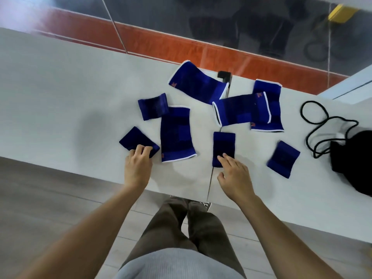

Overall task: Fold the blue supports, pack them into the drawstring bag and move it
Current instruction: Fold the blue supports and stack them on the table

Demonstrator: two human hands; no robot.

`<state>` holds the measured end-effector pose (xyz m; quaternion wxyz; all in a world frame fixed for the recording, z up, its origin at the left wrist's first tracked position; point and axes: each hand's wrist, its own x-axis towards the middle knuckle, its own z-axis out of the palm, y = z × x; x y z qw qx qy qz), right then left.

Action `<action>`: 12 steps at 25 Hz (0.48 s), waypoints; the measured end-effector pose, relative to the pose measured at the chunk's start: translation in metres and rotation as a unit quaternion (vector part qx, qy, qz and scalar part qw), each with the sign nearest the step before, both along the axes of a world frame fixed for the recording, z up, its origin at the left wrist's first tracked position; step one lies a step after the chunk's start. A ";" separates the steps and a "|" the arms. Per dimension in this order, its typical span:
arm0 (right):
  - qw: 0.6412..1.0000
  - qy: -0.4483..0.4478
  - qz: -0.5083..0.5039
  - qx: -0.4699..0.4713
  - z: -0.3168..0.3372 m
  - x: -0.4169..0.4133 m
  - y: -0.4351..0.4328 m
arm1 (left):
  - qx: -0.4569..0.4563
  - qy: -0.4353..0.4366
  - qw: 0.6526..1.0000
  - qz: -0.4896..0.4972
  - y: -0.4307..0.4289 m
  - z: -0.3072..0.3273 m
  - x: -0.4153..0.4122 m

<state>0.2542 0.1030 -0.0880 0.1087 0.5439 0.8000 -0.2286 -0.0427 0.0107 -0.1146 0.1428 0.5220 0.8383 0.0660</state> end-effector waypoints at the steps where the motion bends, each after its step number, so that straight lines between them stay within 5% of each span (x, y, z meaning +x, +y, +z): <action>1: 1.000 0.001 -0.002 -0.002 0.000 0.001 0.000 | 0.016 -0.008 1.000 -0.001 0.001 0.001 -0.001; 5: 1.000 0.017 -0.007 0.010 0.004 -0.004 0.004 | 0.063 -0.037 0.996 0.050 0.008 0.017 0.000; 8: 0.992 0.114 -0.053 0.024 0.017 -0.023 0.007 | 0.142 -0.041 0.988 0.045 0.017 0.038 0.014; 12: 0.896 0.297 -0.224 -0.244 0.048 -0.071 0.013 | 0.197 -0.074 0.976 -0.064 0.021 0.055 0.051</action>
